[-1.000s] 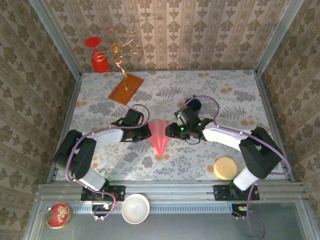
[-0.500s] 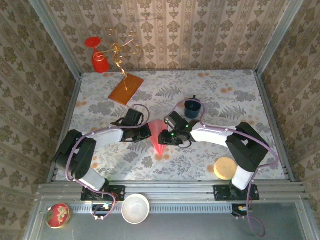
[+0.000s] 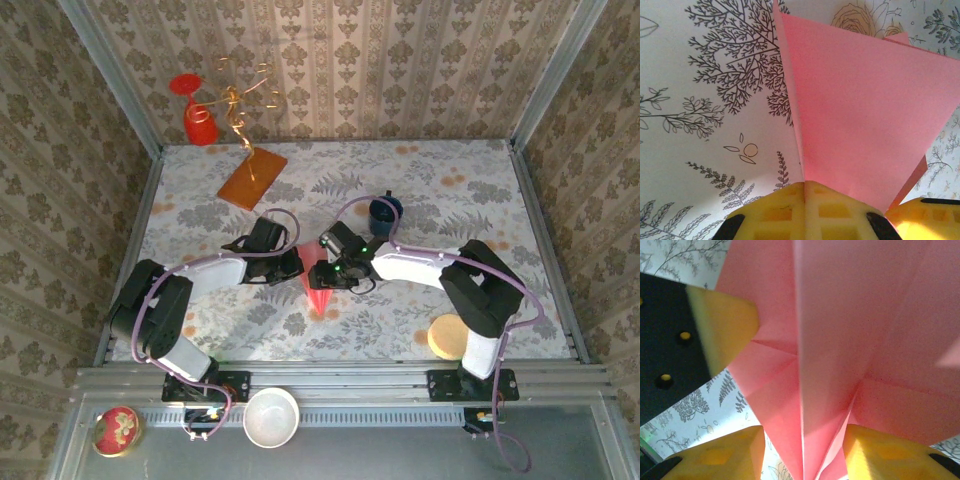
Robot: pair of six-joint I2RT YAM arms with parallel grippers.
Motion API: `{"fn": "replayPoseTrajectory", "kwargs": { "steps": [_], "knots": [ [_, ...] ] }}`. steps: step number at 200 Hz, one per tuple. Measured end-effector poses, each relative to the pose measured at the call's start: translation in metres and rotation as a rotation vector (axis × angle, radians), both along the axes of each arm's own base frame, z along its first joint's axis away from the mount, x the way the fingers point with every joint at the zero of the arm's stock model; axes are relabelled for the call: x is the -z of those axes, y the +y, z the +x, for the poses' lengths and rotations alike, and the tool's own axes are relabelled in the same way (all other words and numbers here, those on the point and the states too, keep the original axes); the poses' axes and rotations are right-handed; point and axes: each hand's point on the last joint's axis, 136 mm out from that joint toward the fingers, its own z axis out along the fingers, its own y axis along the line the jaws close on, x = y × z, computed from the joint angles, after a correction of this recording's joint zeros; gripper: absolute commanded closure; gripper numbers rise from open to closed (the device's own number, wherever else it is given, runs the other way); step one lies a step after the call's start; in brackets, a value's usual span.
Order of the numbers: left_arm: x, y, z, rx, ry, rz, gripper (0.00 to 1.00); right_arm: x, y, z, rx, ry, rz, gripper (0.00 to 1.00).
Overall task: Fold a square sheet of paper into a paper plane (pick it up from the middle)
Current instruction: Move the paper plane to the top-center of the table.
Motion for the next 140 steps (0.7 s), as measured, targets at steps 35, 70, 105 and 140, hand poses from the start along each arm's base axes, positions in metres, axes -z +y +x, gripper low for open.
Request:
{"fn": "replayPoseTrajectory", "kwargs": {
  "steps": [35, 70, 105, 140],
  "knots": [
    [0.0, -0.001, -0.001, 0.004, 0.004, -0.006, 1.0, -0.002, 0.01, -0.006, -0.05, -0.012, -0.01, 0.46],
    [-0.001, -0.001, -0.001, 0.001, 0.009, -0.011, 1.0, 0.004, 0.011, -0.009, -0.068, -0.005, -0.036, 0.45],
    [-0.001, 0.0, 0.0, -0.004, 0.011, -0.013, 1.0, 0.011, 0.007, -0.01, -0.073, 0.0, -0.069, 0.49],
    [-0.001, -0.001, -0.001, -0.002, 0.012, -0.015, 1.0, 0.016, 0.003, -0.009, -0.067, 0.003, -0.098, 0.56]
  ]
}}
